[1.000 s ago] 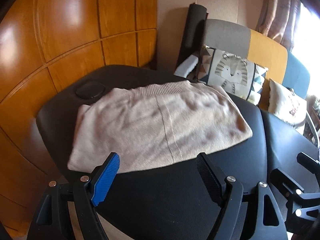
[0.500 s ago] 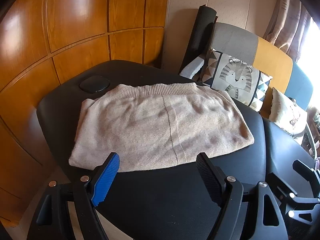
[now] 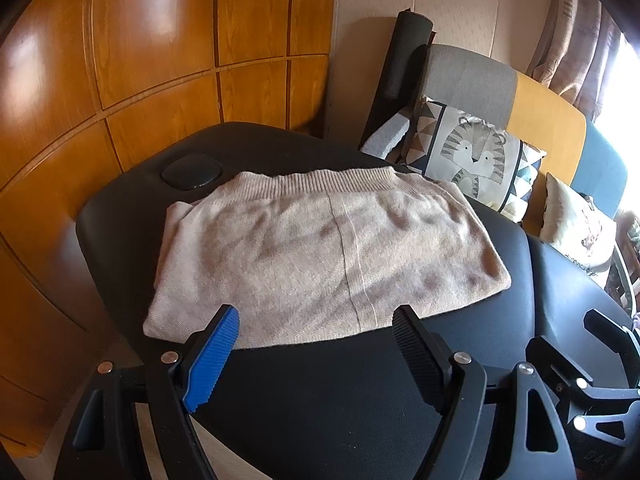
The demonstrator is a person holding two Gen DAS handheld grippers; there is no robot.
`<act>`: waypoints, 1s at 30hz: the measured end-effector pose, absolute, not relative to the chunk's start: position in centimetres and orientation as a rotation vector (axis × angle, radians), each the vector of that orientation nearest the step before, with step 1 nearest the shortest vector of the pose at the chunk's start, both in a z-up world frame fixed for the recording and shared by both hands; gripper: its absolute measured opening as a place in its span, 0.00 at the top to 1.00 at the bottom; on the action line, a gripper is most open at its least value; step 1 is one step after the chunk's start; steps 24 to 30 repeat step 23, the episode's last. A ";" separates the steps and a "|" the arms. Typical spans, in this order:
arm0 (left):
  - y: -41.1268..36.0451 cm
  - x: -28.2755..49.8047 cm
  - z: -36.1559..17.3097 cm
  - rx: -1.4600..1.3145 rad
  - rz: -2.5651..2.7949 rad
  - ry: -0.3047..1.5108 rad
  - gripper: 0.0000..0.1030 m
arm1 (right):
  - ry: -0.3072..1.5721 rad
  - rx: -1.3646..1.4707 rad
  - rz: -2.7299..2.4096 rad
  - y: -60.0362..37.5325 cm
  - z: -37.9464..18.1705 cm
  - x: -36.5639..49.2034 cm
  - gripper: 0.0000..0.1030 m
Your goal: Fold clothes
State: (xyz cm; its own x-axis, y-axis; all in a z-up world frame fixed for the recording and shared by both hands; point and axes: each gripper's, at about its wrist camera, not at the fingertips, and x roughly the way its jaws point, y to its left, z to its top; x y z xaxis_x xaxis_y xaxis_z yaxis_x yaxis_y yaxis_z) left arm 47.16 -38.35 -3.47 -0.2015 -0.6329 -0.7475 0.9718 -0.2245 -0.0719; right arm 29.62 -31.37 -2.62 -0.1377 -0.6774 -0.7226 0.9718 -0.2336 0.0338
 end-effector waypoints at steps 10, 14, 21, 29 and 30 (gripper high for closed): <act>-38.5 47.2 -3.3 0.709 -1.709 0.660 0.21 | 0.546 0.731 -1.672 -32.0 -2.4 30.3 0.00; -38.1 46.5 -2.9 0.709 -1.748 0.652 0.21 | 0.540 0.752 -1.680 -31.9 -2.7 30.0 0.00; -37.6 46.8 -2.5 0.651 -1.797 0.688 0.21 | 0.530 0.751 -1.696 -31.3 -2.7 29.4 0.00; -37.6 46.8 -2.3 0.649 -1.783 0.673 0.21 | 0.526 0.754 -1.697 -31.1 -2.7 29.3 0.00; -37.6 46.8 -2.3 0.649 -1.783 0.673 0.21 | 0.526 0.754 -1.697 -31.1 -2.7 29.3 0.00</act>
